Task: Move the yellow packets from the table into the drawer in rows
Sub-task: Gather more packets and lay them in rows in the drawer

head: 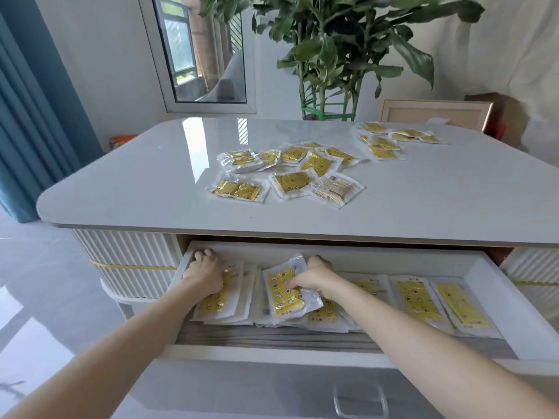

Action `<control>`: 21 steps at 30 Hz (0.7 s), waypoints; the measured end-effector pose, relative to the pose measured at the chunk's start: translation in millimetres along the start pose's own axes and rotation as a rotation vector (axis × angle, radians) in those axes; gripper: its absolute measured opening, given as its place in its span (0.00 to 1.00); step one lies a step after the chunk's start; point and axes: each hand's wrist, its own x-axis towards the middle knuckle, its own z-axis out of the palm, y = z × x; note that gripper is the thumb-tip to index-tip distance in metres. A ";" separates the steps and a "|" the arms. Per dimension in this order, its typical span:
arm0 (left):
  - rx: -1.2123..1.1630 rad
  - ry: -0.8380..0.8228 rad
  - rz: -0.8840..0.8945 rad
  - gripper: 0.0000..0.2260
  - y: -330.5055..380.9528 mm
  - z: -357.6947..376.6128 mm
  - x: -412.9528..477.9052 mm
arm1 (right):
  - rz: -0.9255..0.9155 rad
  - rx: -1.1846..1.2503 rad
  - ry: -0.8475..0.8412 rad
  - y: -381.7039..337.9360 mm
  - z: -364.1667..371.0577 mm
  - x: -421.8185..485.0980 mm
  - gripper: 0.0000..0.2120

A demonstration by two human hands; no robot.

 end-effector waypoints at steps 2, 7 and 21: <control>-0.009 0.019 0.079 0.24 3.6 -1.4 -2.5 | -0.046 -0.121 0.046 -0.3 -3.6 -8.4 0.24; -0.058 -0.160 0.257 0.31 12.7 3.8 -7.9 | -0.038 -0.108 0.057 1.0 -5.8 -4.9 0.14; 0.133 -0.021 0.333 0.22 90.9 -9.0 -33.9 | 0.136 0.179 -0.024 54.1 -85.8 -23.4 0.18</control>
